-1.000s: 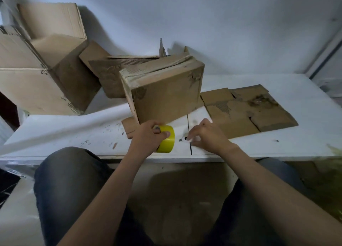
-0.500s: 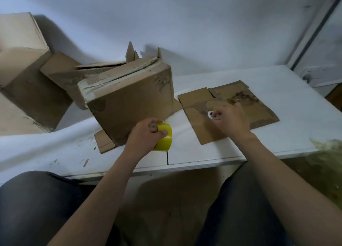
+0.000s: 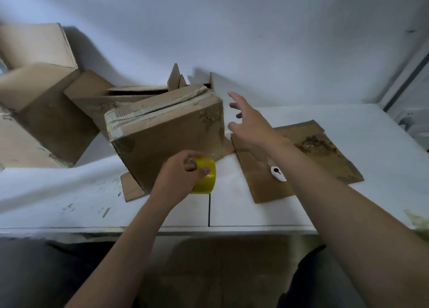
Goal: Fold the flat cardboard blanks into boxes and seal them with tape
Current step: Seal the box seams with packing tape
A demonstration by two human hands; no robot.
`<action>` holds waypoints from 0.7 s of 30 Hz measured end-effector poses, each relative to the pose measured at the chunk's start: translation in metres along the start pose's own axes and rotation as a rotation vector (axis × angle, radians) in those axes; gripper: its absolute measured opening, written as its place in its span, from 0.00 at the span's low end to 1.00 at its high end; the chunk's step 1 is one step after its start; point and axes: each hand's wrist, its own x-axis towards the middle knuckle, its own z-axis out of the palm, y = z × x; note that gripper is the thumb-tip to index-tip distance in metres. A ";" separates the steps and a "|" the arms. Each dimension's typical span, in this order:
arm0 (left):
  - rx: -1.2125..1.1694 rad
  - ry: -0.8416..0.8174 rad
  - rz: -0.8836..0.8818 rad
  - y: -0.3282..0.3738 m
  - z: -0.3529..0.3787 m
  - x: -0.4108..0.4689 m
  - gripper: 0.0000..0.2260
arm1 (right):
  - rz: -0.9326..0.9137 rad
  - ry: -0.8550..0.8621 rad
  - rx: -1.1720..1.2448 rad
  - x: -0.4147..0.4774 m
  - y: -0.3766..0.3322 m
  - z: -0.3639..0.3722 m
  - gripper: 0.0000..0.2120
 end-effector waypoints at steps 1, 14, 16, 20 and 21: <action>-0.003 0.016 0.001 -0.001 -0.004 -0.003 0.18 | -0.014 -0.042 0.007 0.005 -0.008 0.004 0.37; -0.109 0.304 -0.015 -0.021 -0.080 -0.084 0.14 | -0.145 -0.109 -0.023 -0.071 -0.079 0.044 0.34; -0.123 0.362 -0.052 -0.028 -0.090 -0.099 0.13 | -0.168 -0.148 0.016 -0.081 -0.093 0.044 0.29; -0.146 0.387 -0.078 -0.040 -0.098 -0.117 0.12 | -0.206 0.083 -0.043 -0.062 -0.108 0.052 0.14; -0.167 0.374 -0.089 -0.041 -0.097 -0.120 0.12 | -0.199 0.077 -0.033 -0.056 -0.111 0.057 0.13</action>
